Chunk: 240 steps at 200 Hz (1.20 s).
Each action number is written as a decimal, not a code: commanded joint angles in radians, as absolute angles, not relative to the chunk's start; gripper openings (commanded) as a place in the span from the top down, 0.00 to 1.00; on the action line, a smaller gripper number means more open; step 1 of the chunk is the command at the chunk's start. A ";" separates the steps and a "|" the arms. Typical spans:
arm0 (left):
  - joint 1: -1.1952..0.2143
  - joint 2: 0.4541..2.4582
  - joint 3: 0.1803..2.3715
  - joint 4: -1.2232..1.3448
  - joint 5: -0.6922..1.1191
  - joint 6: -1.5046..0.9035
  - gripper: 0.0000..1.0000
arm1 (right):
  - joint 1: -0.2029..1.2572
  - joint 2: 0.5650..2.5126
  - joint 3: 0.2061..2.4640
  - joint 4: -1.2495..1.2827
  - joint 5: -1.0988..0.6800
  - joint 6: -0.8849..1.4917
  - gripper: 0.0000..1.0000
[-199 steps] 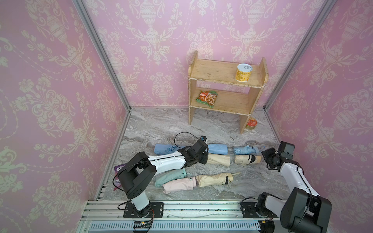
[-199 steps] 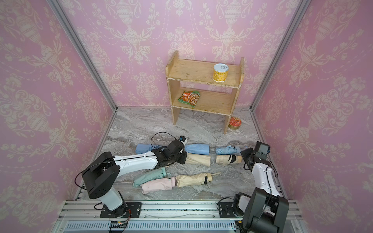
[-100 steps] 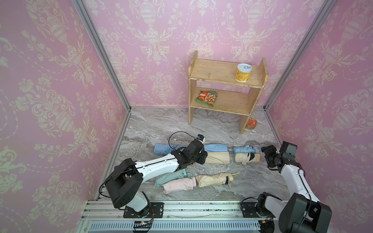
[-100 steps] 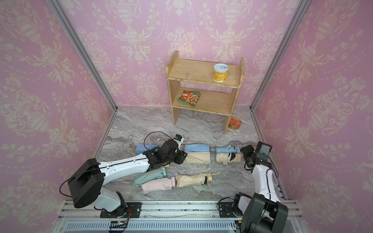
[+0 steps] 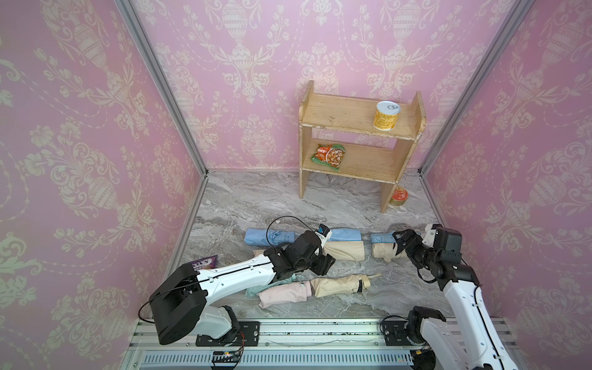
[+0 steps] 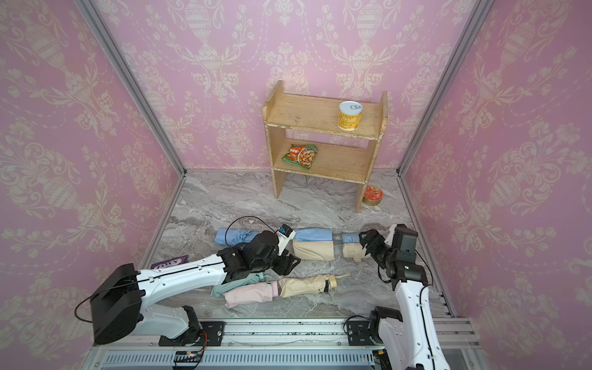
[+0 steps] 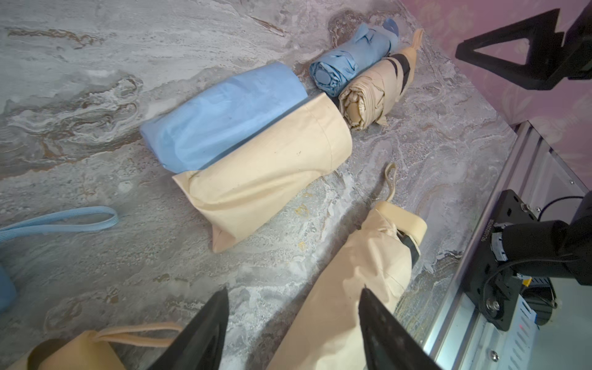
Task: Take umbrellas out of sleeves
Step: Take out the umbrella from the umbrella sleeve.
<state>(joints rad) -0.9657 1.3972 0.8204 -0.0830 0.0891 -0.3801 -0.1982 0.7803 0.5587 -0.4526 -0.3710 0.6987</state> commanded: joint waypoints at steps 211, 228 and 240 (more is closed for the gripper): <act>-1.102 1.670 0.995 -0.264 0.210 -0.129 0.32 | 0.233 0.770 0.518 -0.640 -0.205 0.911 0.09; -1.105 1.683 1.008 -0.271 0.210 -0.126 0.32 | 0.238 0.746 0.493 -0.635 -0.176 0.993 0.13; -1.107 1.693 1.016 -0.274 0.213 -0.123 0.32 | 0.242 0.746 0.487 -0.647 -0.162 1.031 0.15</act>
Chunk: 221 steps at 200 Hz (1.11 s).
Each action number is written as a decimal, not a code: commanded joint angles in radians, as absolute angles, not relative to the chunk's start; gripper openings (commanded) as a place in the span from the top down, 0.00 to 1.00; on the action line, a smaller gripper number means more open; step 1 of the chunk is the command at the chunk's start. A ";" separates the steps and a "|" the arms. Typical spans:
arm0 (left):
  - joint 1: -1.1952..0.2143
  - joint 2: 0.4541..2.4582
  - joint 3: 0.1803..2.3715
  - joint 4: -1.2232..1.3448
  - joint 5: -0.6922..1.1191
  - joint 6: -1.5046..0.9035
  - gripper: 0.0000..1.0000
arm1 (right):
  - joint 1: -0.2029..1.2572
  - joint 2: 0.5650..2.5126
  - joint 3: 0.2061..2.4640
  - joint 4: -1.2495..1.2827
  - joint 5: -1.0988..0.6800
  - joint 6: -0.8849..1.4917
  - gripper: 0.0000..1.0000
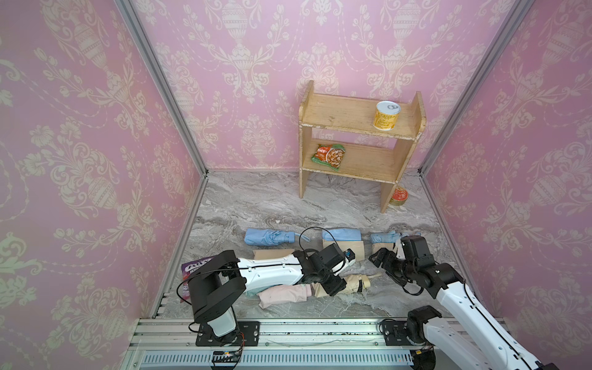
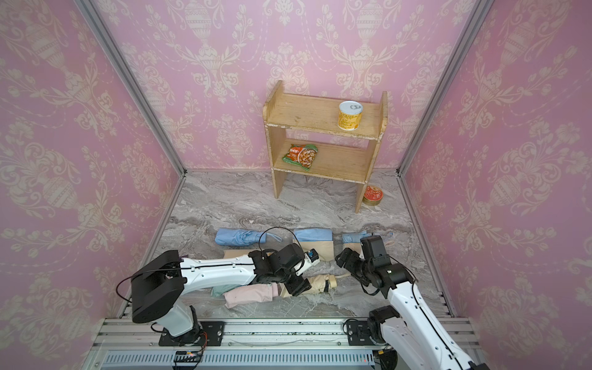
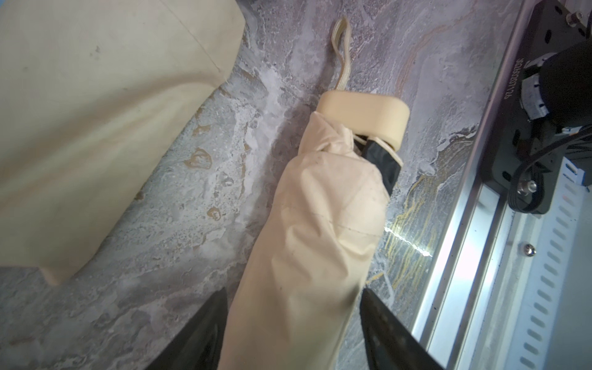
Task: Take umbrellas out of sleeves
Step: Take out the umbrella from the umbrella sleeve.
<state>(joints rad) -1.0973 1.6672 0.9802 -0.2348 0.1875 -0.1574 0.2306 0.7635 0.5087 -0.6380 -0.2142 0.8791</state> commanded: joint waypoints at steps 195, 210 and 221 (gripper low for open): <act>-1.107 1.448 0.816 -0.072 0.083 -0.269 0.31 | 0.416 0.875 0.658 -0.581 0.057 0.664 0.29; -1.106 1.405 0.790 -0.074 0.075 -0.287 0.31 | 0.416 0.888 0.691 -0.558 0.024 0.515 0.26; -1.103 1.372 0.772 -0.074 0.074 -0.299 0.30 | 0.418 0.898 0.717 -0.547 -0.002 0.404 0.24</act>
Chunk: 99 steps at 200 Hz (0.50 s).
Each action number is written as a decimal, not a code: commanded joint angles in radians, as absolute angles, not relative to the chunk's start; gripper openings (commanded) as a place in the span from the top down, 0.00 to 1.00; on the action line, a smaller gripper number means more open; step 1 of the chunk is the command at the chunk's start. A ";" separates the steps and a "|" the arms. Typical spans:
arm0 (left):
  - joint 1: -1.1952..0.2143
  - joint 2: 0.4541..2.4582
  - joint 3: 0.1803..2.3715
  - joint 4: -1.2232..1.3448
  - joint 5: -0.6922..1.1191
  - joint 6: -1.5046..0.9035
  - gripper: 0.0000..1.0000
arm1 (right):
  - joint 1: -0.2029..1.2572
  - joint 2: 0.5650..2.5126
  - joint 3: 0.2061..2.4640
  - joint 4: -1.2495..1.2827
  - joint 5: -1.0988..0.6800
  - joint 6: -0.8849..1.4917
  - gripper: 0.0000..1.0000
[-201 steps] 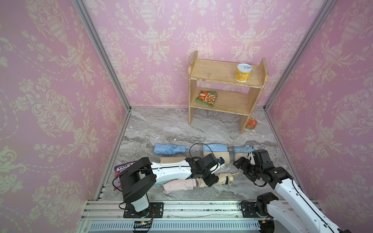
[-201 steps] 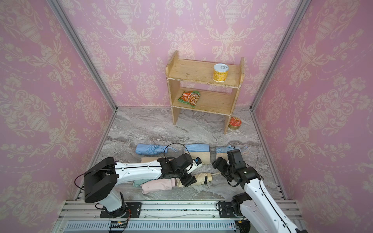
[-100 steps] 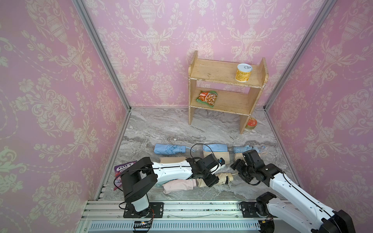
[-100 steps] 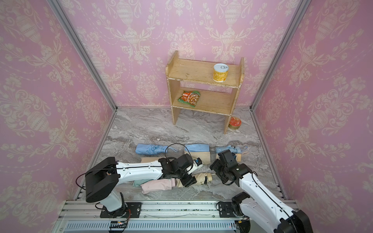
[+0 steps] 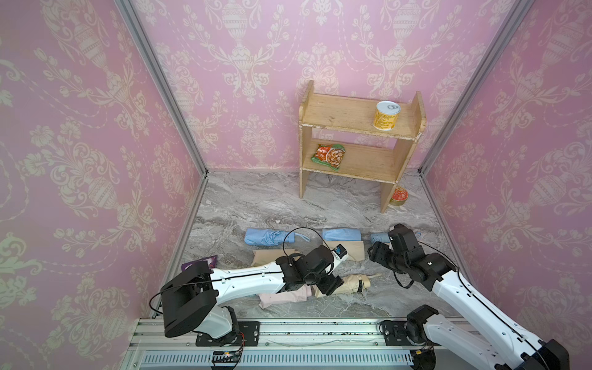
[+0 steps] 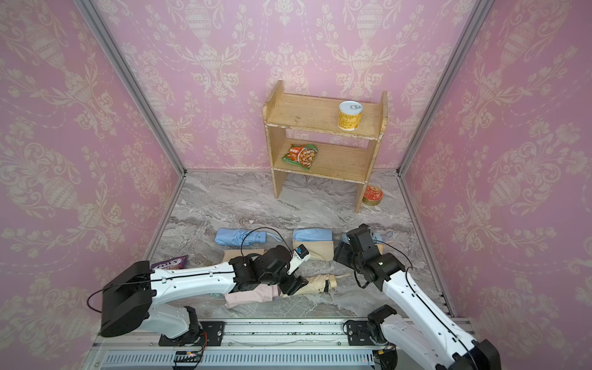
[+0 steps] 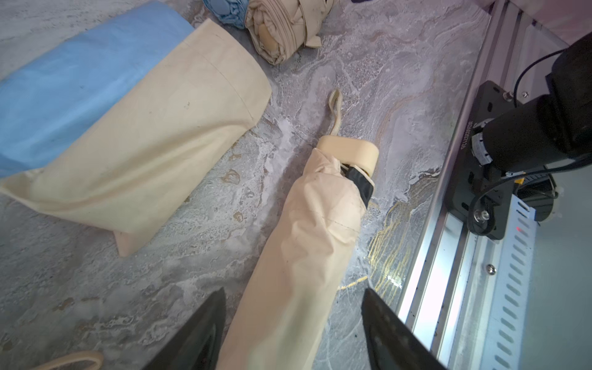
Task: Take umbrellas out of sleeves
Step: Take out the umbrella from the umbrella sleeve.
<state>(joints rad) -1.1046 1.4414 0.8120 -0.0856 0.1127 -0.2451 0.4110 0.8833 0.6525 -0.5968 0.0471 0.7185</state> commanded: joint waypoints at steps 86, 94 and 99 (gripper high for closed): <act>-1.102 1.210 0.660 -0.173 0.097 -0.330 0.32 | 0.508 0.983 0.811 -0.806 -0.386 -0.663 0.32; -1.101 1.202 0.653 -0.180 0.091 -0.325 0.33 | 0.511 0.986 0.812 -0.838 -0.391 -0.697 0.32; -1.102 1.195 0.648 -0.187 0.088 -0.324 0.33 | 0.515 0.988 0.811 -0.853 -0.389 -0.718 0.32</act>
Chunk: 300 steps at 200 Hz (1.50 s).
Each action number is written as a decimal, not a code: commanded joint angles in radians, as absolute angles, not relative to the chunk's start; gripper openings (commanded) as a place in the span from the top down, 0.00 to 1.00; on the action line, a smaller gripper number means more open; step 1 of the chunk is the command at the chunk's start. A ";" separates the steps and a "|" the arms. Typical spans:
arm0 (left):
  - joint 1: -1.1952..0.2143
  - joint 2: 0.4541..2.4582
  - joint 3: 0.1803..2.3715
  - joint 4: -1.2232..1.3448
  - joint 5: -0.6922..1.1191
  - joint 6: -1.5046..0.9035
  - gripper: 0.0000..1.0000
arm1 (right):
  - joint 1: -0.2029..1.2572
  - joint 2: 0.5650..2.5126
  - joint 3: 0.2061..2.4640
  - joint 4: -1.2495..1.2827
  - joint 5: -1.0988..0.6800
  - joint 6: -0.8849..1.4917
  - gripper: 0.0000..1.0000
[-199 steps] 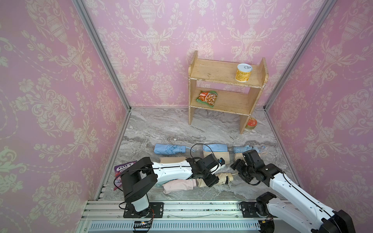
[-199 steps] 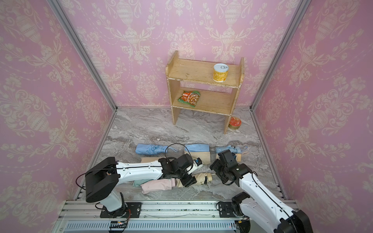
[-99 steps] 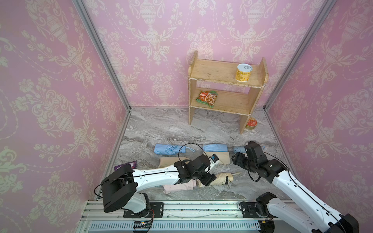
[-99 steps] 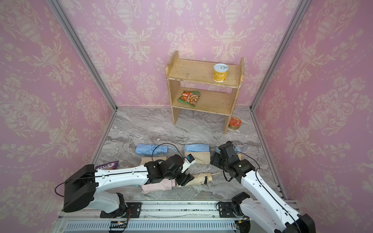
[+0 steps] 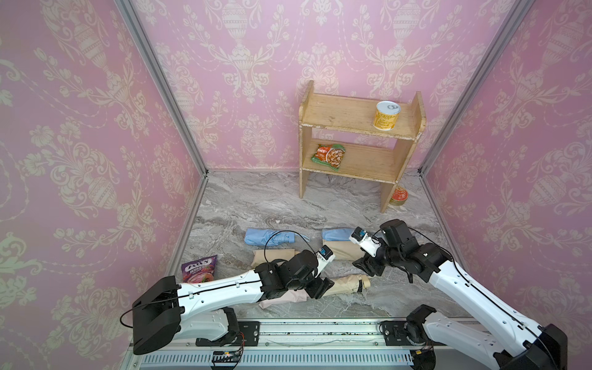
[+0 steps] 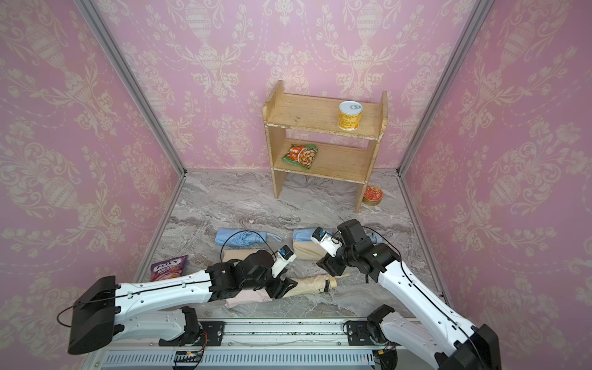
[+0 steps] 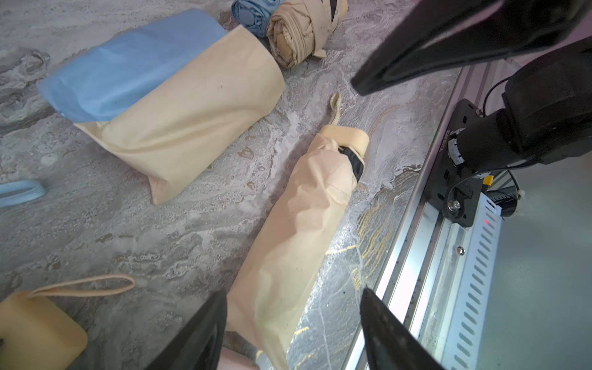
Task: Take umbrellas out of sleeves
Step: Take out the umbrella from the umbrella sleeve.
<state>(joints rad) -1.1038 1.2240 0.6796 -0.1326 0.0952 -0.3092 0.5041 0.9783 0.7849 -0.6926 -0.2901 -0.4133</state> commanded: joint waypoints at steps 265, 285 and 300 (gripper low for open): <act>-1.126 1.326 0.632 -0.194 0.137 -0.570 0.54 | 0.822 1.074 0.573 -0.701 0.151 -0.930 0.40; -1.126 1.339 0.628 -0.193 0.129 -0.581 0.55 | 0.834 1.096 0.572 -0.691 0.175 -0.928 0.43; -1.126 1.343 0.618 -0.179 0.131 -0.588 0.58 | 0.836 1.113 0.572 -0.681 0.188 -0.926 0.45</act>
<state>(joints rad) -1.1172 1.3357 0.6292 -0.1963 0.1123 -0.5514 0.8276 1.0901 0.5877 -0.6994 0.1509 -0.9180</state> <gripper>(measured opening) 0.439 0.559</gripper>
